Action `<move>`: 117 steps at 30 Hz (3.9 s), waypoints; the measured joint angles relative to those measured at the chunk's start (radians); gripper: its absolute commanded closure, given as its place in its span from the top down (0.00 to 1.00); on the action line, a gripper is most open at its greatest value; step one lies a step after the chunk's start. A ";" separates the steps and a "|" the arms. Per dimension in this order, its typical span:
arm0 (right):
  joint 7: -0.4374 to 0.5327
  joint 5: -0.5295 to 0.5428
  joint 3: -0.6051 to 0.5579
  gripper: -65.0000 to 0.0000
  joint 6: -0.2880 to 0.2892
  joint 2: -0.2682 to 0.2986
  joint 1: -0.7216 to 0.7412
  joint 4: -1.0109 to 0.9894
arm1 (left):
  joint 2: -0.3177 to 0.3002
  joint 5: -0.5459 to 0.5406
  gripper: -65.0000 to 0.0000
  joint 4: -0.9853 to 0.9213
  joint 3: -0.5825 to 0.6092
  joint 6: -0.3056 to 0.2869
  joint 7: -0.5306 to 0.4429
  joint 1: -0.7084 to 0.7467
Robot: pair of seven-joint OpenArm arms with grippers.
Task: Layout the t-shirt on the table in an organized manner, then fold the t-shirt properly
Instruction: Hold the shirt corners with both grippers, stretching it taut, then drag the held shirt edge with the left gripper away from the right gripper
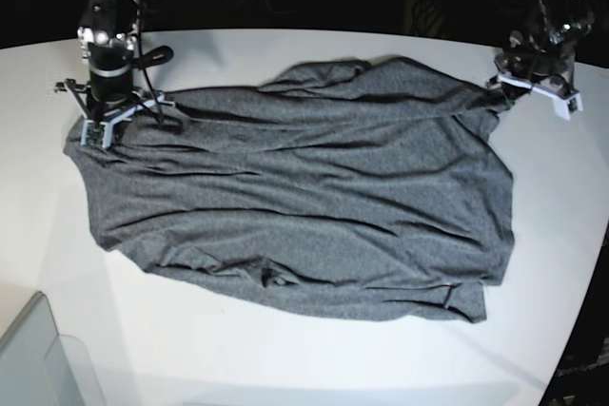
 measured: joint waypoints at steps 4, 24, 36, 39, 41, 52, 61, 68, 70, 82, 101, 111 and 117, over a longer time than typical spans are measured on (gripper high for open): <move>-0.003 0.000 0.001 0.00 0.000 0.000 -0.001 0.000 | -0.004 0.004 0.37 -0.002 0.013 0.000 -0.002 0.000; -0.003 -0.001 0.005 0.00 0.000 0.000 -0.002 0.000 | -0.039 0.003 0.01 -0.143 0.068 -0.003 -0.037 -0.120; -0.002 0.000 0.006 0.00 0.000 0.000 0.002 0.000 | -0.080 0.000 0.00 0.259 -0.002 -0.003 -0.016 0.119; -0.002 0.000 0.006 0.00 0.000 0.000 0.007 0.000 | -0.109 0.001 0.00 0.265 -0.014 -0.003 0.004 0.164; -0.001 0.000 0.006 0.00 0.000 0.000 0.007 0.000 | -0.129 0.000 0.00 0.264 -0.014 -0.003 0.012 0.177; -0.002 0.000 0.002 0.00 0.000 0.000 0.006 -0.001 | -0.146 -0.008 0.00 0.304 -0.047 -0.003 0.004 0.204; 0.001 0.000 0.003 0.00 0.000 0.000 0.022 -0.048 | -0.145 -0.125 0.00 0.308 -0.062 -0.003 0.013 0.083; 0.003 0.000 0.006 0.00 0.001 0.006 0.070 -0.137 | -0.195 -0.482 0.00 0.308 -0.166 0.001 0.048 -0.085; -0.002 0.000 0.005 0.00 0.000 0.005 0.092 -0.153 | -0.207 -0.536 0.00 0.308 -0.170 0.000 0.085 -0.164; 0.007 -0.003 0.004 0.00 0.000 0.026 0.262 -0.317 | -0.199 -0.550 0.00 0.306 -0.169 -0.003 0.110 -0.166; 0.074 -0.011 0.007 0.00 -0.007 0.127 0.537 -0.682 | -0.197 -0.541 0.00 0.240 -0.167 0.000 0.114 0.130; 0.120 -0.004 0.005 0.00 -0.006 0.145 0.656 -0.830 | -0.156 -0.492 0.00 0.231 -0.153 0.000 0.199 0.156; 0.074 0.003 0.099 0.00 -0.003 0.133 0.591 -0.698 | -0.126 -0.470 0.00 0.254 -0.156 0.003 0.217 0.161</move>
